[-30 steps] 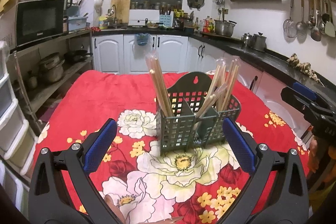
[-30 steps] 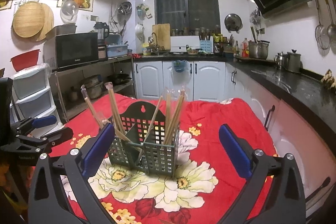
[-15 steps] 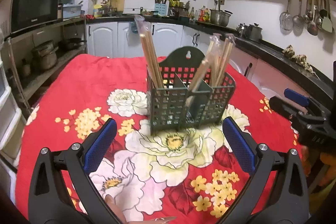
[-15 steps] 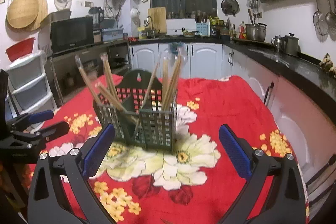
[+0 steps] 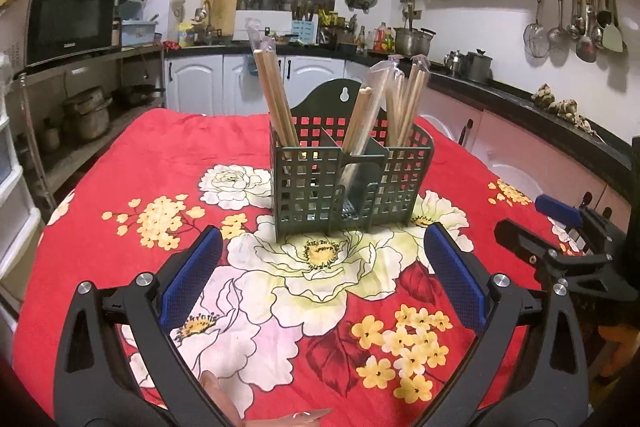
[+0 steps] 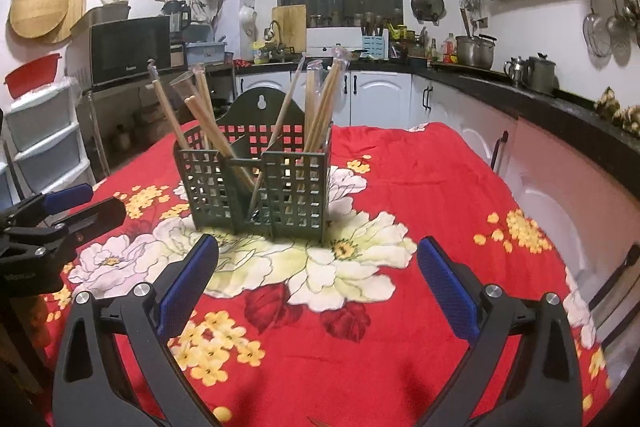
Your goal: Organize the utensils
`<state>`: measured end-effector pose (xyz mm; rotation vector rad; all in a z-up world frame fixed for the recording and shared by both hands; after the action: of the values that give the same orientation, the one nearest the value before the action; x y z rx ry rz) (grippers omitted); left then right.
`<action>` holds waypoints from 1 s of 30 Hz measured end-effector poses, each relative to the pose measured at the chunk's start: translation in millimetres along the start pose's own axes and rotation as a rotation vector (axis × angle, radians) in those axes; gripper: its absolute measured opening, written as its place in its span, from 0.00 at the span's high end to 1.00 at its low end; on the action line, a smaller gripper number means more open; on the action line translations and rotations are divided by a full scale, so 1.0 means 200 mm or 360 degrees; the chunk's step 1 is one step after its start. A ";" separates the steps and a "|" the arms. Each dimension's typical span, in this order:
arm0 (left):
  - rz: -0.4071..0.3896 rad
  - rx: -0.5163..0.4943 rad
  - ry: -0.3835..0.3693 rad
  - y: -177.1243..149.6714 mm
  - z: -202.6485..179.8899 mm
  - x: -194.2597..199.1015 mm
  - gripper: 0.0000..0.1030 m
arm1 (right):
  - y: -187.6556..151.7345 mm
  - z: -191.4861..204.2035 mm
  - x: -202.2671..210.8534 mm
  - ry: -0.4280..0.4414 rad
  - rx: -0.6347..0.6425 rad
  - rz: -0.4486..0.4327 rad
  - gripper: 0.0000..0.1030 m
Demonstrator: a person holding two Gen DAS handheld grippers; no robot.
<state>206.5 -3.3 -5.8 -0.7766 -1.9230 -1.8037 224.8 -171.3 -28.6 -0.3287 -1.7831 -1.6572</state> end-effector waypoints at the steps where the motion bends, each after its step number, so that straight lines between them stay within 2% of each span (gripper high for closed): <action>1: -0.0016 0.0012 -0.0002 -0.01 0.00 0.01 0.10 | -0.01 0.00 0.01 0.0004 0.0000 -0.0008 0.06; 7: -0.0099 0.0038 0.0024 -0.06 -0.01 0.06 0.10 | -0.07 0.08 0.10 0.0054 0.0006 -0.0128 0.06; 12: -0.0160 0.0065 0.0054 -0.10 -0.01 0.11 0.10 | -0.10 0.11 0.19 0.0023 0.0011 -0.0279 0.06; 17: -0.0185 0.0111 0.0146 -0.14 0.02 0.16 0.10 | -0.14 0.10 0.28 0.0009 -0.0008 -0.0381 0.06; 23: -0.0276 0.0114 0.0197 -0.20 0.03 0.24 0.10 | -0.19 0.11 0.33 -0.0002 -0.0015 -0.0422 0.06; 30: -0.0273 0.0111 0.0179 -0.22 0.01 0.22 0.10 | -0.19 0.11 0.33 -0.0025 -0.0015 -0.0439 0.06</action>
<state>144.1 3.9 -13.0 -0.4892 -2.0187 -1.8244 146.9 -173.4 -15.8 -0.1020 -1.9000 -1.8559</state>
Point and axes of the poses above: each gripper's, at about its wrist camera, not at the fingertips, and x roughly against the way its jaws point, z to its left, y to its top, the point moved 7 cm from there along -x, roughly the way its jaws point, and after that the axes turned 13 degrees about z, right-handed, at the moved point
